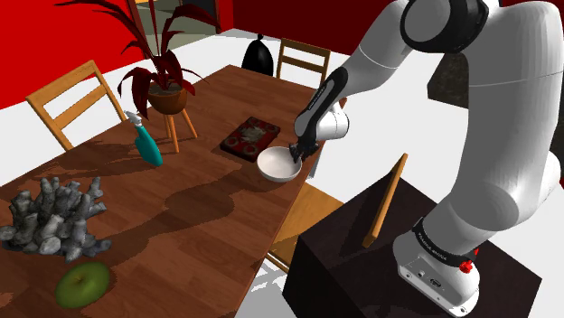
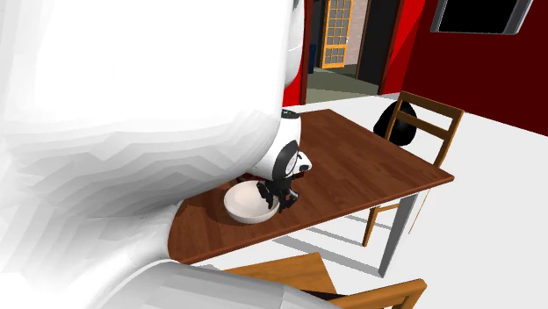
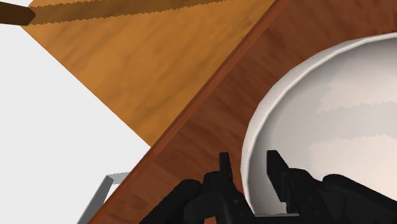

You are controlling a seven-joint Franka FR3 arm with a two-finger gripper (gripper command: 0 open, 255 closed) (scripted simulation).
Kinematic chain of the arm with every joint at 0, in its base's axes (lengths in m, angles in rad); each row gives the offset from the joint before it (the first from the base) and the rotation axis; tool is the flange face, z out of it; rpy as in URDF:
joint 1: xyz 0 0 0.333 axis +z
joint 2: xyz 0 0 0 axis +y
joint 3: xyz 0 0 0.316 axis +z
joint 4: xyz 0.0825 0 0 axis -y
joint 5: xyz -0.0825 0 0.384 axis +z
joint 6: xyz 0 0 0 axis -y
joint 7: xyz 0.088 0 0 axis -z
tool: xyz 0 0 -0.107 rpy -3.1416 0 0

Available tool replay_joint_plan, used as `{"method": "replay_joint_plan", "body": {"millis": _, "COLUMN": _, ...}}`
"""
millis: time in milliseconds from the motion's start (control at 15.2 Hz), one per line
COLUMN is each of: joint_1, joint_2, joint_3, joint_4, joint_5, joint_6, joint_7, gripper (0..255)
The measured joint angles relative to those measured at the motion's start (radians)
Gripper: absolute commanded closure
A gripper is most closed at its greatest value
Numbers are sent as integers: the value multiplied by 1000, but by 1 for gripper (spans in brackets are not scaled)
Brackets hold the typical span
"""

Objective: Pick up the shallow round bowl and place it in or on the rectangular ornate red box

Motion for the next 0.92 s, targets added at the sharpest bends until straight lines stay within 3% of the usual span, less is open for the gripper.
{"method": "replay_joint_plan", "body": {"millis": 528, "joint_1": 0, "joint_2": -1, "joint_3": 0, "joint_4": 0, "joint_5": 0, "joint_6": 0, "joint_7": 0, "gripper": 255}}
{"method": "replay_joint_plan", "body": {"millis": 924, "joint_1": 12, "joint_2": -74, "joint_3": -16, "joint_4": -22, "joint_5": -8, "joint_6": -52, "joint_7": 13, "gripper": 255}}
